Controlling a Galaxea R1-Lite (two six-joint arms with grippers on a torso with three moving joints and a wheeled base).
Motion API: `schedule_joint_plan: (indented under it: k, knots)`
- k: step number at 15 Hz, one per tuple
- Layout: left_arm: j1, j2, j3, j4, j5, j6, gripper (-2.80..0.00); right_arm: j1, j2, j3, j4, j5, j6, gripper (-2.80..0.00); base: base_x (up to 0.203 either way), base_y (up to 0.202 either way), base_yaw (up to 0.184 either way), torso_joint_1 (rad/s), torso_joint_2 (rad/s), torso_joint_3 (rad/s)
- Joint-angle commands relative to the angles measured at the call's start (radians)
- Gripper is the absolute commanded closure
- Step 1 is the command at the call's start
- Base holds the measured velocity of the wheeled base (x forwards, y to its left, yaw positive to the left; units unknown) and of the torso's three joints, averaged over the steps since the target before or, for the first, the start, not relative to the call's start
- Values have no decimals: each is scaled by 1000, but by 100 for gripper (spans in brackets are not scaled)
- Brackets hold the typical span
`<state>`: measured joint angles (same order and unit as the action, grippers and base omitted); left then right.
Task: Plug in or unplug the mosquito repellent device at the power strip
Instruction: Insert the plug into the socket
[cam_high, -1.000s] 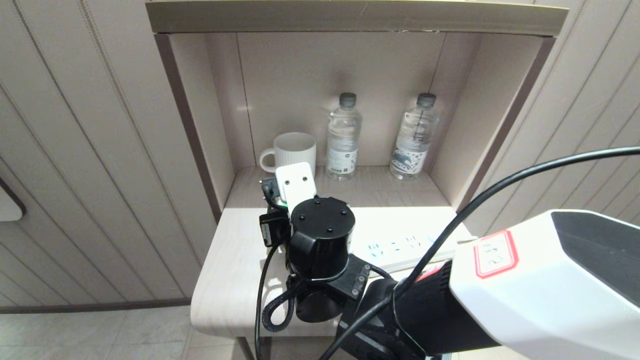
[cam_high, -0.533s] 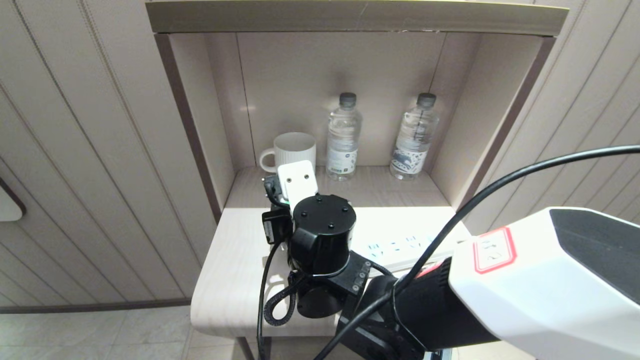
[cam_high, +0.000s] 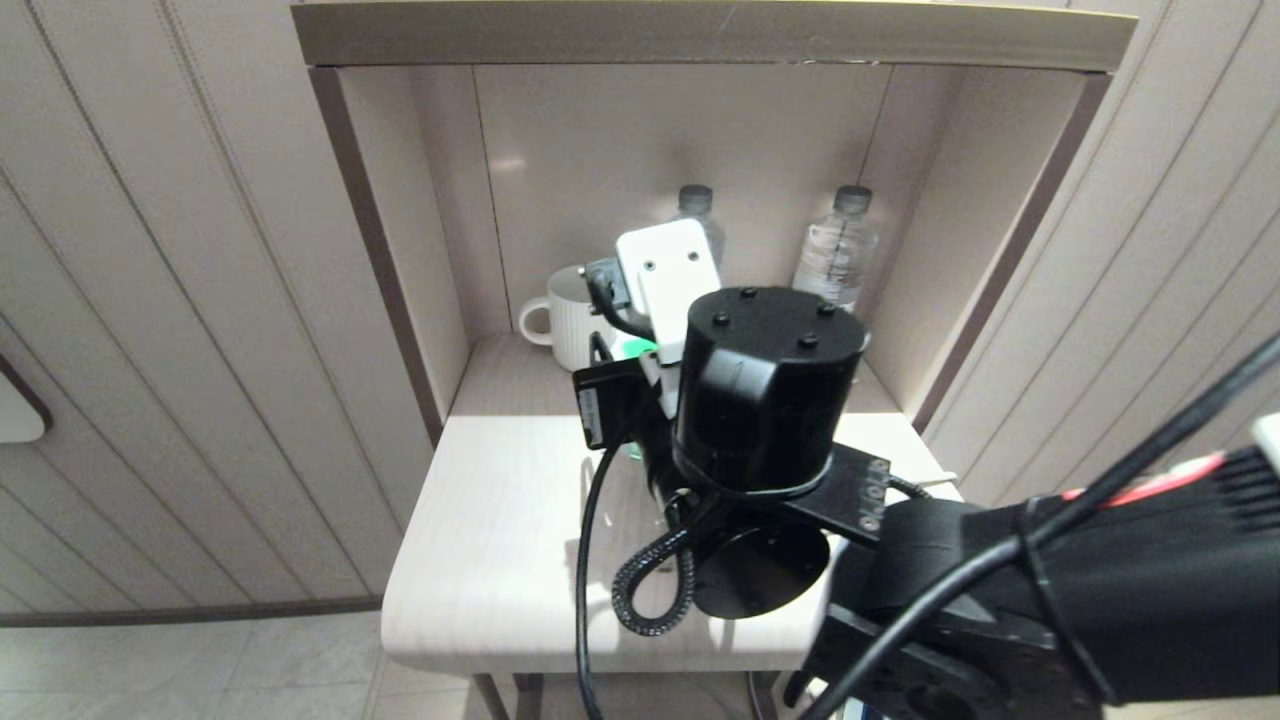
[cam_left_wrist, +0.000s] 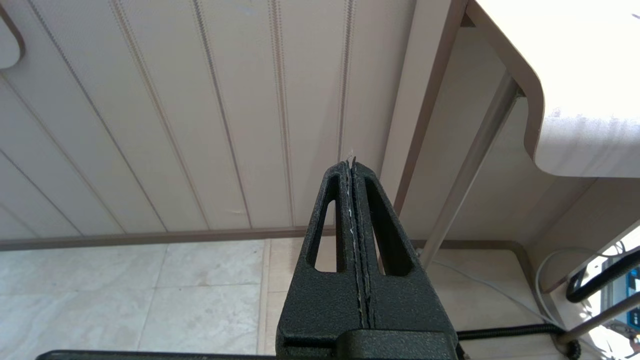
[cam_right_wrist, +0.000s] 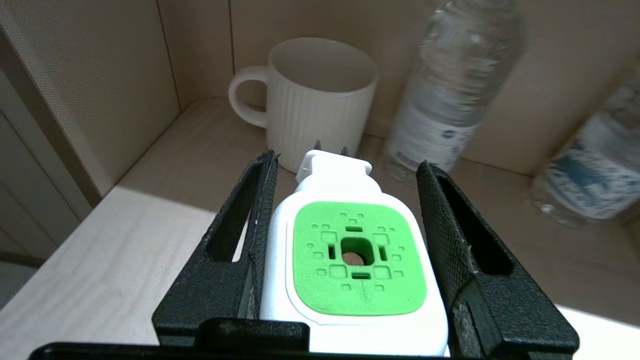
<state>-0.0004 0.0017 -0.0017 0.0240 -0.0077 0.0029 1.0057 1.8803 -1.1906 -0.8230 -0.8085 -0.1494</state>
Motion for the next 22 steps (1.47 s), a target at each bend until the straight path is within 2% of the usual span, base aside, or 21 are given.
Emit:
schedule_joint_plan:
  k: [1,6,9,11,13,16,20,22]
  knots:
    - [0,0,0,1,0,0,0,2,-198,1,169,-29,-3,0,0,0,0,0,0,0]
    - [0,0,2,1,0,0,0,-17,-502,-88,838,-46,19,0,0,0,0,0,0,0]
    - [-1,1,-1,1,0,0,0,-52,-579,-222,1154,-16,111,0,0,0,0,0,0,0]
    - [0,1,-1,1,0,0,0,-84,-598,-316,1387,55,182,0,0,0,0,0,0,0]
    - [-1,0,-1,1,0,0,0,-102,-587,-444,1658,141,296,0,0,0,0,0,0,0]
    - [0,1,0,1,0,0,0,-151,-510,-625,1944,293,443,0,0,0,0,0,0,0]
    - [0,1,-1,1,0,0,0,-312,-367,-751,2227,557,463,0,0,0,0,0,0,0]
    - [0,0,1,0,0,0,0,-322,-337,-738,2343,607,403,0,0,0,0,0,0,0]
